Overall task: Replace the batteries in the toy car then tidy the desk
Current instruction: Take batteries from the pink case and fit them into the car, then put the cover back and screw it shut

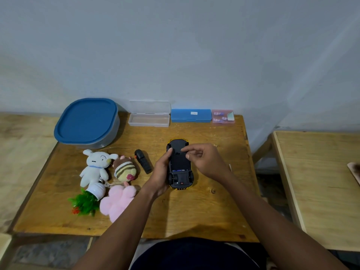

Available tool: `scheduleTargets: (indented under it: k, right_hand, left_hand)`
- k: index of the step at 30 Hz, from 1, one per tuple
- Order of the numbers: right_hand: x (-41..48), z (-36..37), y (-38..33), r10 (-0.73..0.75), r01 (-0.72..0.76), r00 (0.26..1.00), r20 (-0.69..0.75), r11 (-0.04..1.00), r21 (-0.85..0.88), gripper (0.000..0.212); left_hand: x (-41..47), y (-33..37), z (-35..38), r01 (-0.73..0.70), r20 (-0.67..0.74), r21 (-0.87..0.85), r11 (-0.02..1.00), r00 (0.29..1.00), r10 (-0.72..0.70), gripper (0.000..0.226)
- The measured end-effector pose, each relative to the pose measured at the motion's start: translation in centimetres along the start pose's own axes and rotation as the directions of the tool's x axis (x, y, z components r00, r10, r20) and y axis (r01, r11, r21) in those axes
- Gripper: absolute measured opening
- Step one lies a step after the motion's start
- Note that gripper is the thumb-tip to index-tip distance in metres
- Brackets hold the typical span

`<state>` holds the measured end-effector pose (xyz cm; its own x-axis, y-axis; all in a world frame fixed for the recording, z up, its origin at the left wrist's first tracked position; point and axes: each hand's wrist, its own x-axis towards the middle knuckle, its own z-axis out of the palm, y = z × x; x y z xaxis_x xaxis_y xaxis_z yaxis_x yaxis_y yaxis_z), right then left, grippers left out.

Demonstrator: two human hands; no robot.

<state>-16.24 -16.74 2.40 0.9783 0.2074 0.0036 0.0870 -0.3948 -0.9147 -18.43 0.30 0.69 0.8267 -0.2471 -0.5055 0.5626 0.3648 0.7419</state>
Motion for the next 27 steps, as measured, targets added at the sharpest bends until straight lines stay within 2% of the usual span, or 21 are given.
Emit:
scheduleTargets:
  k: [12,18,20,23,25,27]
  right_hand:
    - [0.0,-0.2,0.3,0.016,-0.015,1.0,0.021,0.999,-0.051,0.022]
    - [-1.1,0.7,1.3,-0.104,0.064,0.982,-0.158,0.968,-0.245,0.024]
    - [-2.0,1.4,1.8,-0.081,0.013,0.969,-0.232,0.96,-0.28,0.034]
    - [-3.6,2.1,2.4,0.096,-0.164,0.943,-0.317,0.967,-0.193,0.06]
    - [-4.8,2.4,3.2,0.195,-0.258,0.909,-0.367,0.957,-0.13,0.069]
    - [-5.9,2.3,4.3,0.206,-0.291,0.887,-0.413,0.944,-0.154,0.072]
  left_hand:
    - [0.4,-0.1,0.2,-0.009,0.042,0.035,0.999,0.999,0.007,0.043]
    - [1.0,-0.9,0.4,0.021,0.011,0.085,0.996,1.0,-0.022,0.05]
    - [1.3,-1.5,0.7,0.033,-0.012,0.105,0.994,0.999,-0.032,0.046]
    - [1.5,-2.7,1.1,0.043,-0.059,0.147,0.988,0.998,-0.035,0.042]
    - [1.7,-3.7,1.1,0.068,-0.077,0.189,0.98,0.996,-0.054,0.045]
    - [1.9,-4.7,1.4,0.092,-0.08,0.226,0.97,0.994,-0.076,0.051]
